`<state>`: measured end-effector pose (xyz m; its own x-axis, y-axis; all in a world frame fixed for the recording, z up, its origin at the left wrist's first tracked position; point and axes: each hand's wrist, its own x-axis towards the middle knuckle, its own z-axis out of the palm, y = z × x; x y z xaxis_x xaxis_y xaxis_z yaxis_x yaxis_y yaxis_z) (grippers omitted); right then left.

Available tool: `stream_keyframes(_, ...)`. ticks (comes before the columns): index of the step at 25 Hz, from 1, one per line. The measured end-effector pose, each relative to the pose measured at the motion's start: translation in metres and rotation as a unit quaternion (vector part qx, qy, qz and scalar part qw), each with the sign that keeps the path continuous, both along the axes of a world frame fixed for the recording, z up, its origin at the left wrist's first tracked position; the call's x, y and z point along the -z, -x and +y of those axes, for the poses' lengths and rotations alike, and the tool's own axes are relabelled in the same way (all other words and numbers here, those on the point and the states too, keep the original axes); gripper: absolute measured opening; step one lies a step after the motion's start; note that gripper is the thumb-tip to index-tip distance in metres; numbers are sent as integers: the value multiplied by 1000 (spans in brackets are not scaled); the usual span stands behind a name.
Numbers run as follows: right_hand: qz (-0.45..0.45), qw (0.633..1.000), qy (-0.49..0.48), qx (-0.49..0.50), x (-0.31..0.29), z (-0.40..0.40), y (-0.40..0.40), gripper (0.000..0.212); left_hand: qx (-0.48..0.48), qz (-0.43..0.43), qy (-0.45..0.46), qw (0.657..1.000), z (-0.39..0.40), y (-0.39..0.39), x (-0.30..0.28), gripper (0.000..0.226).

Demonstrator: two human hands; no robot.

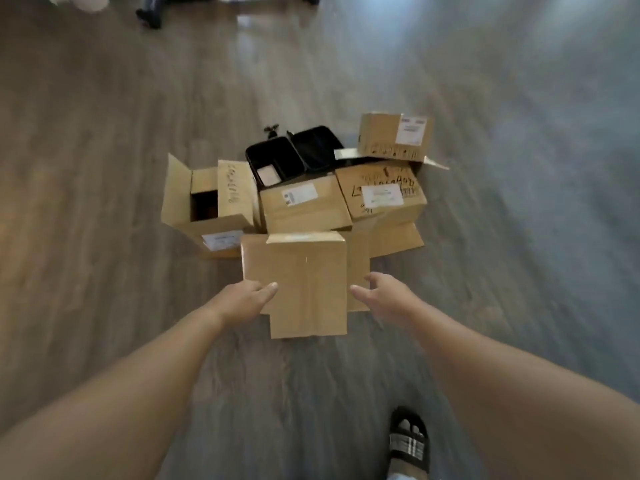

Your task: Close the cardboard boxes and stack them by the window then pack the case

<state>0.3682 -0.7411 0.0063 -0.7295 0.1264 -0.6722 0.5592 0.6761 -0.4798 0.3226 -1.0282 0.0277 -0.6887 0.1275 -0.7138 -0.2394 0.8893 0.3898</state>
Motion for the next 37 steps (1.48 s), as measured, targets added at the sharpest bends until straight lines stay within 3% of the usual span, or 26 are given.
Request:
stream_keyframes(7, 65, 997, 22, 26, 185, 5, 40, 84, -81, 58, 23, 995, -7, 26, 177, 66)
stream_keyframes(10, 98, 994, 34, 35, 258, -2, 52, 81, -124, 74, -11, 990, -11, 33, 253, 65)
stream_keyframes(13, 142, 985, 81, 59, 293, -3, 59, 67, -139, 128, -68, 980, -5, 45, 295, 56)
stream_keyframes(17, 212, 964, 138, 86, 316, -16, 64, 60, -188, 202, -136, 952, 1, 57, 315, 59)
stream_keyframes(20, 240, 957, 143, 71, 314, -25, 53, 55, -213, 194, -161, 944, -8, 45, 313, 63)
stream_keyframes(25, 285, 943, 170, -7, 297, -52, 30, 25, -297, 176, -209, 915, -61, -5, 298, 65)
stream_keyframes(28, 258, 936, 239, 4, 294, -85, 24, 34, -362, 159, -206, 895, -96, -38, 287, 73)
stream_keyframes(30, 220, 921, 321, 20, 296, -111, 24, 56, -434, 154, -210, 863, -116, -58, 280, 83)
stream_keyframes(32, 199, 903, 380, -29, 297, -138, 25, 78, -496, 167, -189, 831, -138, -76, 276, 102)
stream_keyframes(35, 192, 886, 411, -94, 302, -183, 25, 79, -556, 186, -155, 795, -174, -104, 276, 123)
stream_keyframes(37, 183, 874, 437, -105, 306, -210, 24, 81, -589, 198, -140, 771, -192, -120, 278, 126)
